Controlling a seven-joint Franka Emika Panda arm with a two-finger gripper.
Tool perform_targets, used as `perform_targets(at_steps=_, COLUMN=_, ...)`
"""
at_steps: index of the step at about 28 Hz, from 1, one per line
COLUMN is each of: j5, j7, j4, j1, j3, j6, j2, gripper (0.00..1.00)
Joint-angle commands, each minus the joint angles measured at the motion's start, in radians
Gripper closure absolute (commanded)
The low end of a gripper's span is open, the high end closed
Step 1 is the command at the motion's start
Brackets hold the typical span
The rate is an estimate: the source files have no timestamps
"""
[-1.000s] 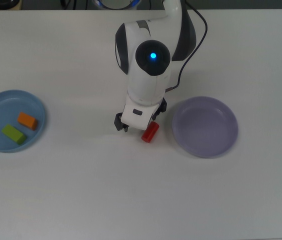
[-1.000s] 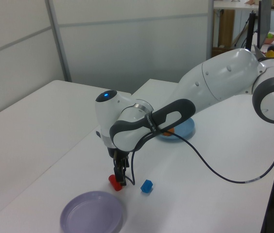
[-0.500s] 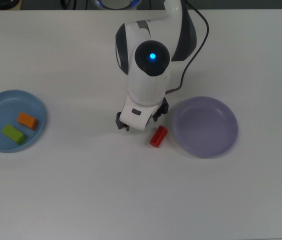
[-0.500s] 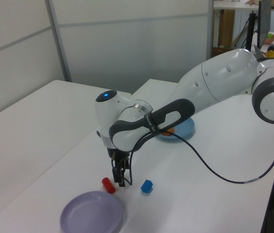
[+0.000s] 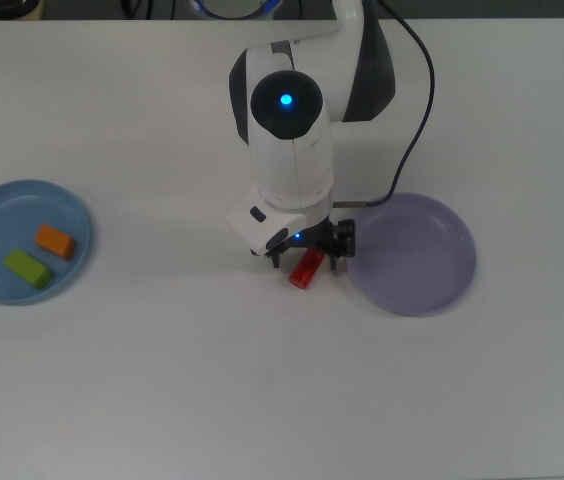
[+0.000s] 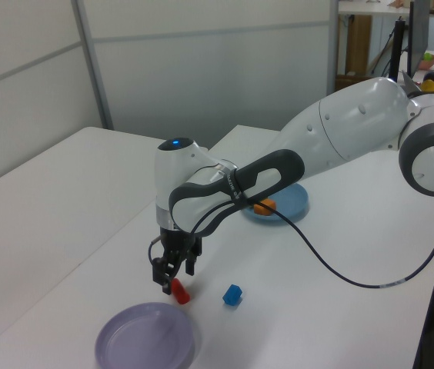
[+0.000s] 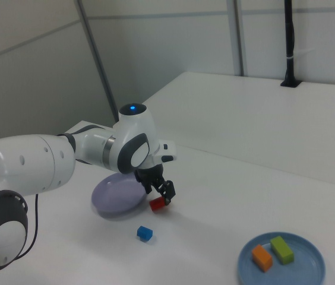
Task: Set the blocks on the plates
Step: 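Move to the red cylinder, lower and grasp it, then carry the red cylinder onto the lavender plate and release it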
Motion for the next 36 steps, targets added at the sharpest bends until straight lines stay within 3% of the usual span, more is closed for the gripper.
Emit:
perform_targets(at_steps=1, j5=-0.003, j7=0.068, j4=-0.019, j1=0.018, j3=-0.008, j6=0.047, j2=0.000, gripper=0.29)
perform_targets(at_steps=4, j5=-0.024, j7=0.068, j4=-0.022, j1=0.018, j3=-0.008, j6=0.047, j2=0.001, gripper=0.41)
perform_targets(at_steps=15, j5=-0.072, j7=0.066, j4=-0.043, j1=0.009, j3=-0.019, j6=0.034, j2=0.015, gripper=0.44)
perform_targets(at_steps=16, j5=-0.084, j7=0.066, j4=-0.046, j1=0.009, j3=-0.019, j6=0.036, j2=0.015, gripper=0.50)
perform_targets(at_steps=17, j5=-0.104, j7=0.066, j4=-0.049, j1=0.008, j3=-0.019, j6=0.034, j2=0.016, gripper=0.64)
perform_targets(at_steps=22, j5=-0.107, j7=0.066, j4=-0.048, j1=0.008, j3=-0.019, j6=0.027, j2=0.009, gripper=1.00)
perform_targets(at_steps=31, j5=-0.097, j7=0.075, j4=-0.009, j1=0.021, j3=-0.002, j6=0.004, j2=-0.023, gripper=0.99)
perform_targets(at_steps=33, j5=-0.100, j7=0.086, j4=0.000, j1=0.040, j3=0.030, j6=0.004, j2=-0.036, gripper=0.99)
perform_targets(at_steps=36, j5=-0.110, j7=0.114, j4=0.003, j1=0.058, j3=0.046, j6=0.004, j2=-0.043, gripper=0.99)
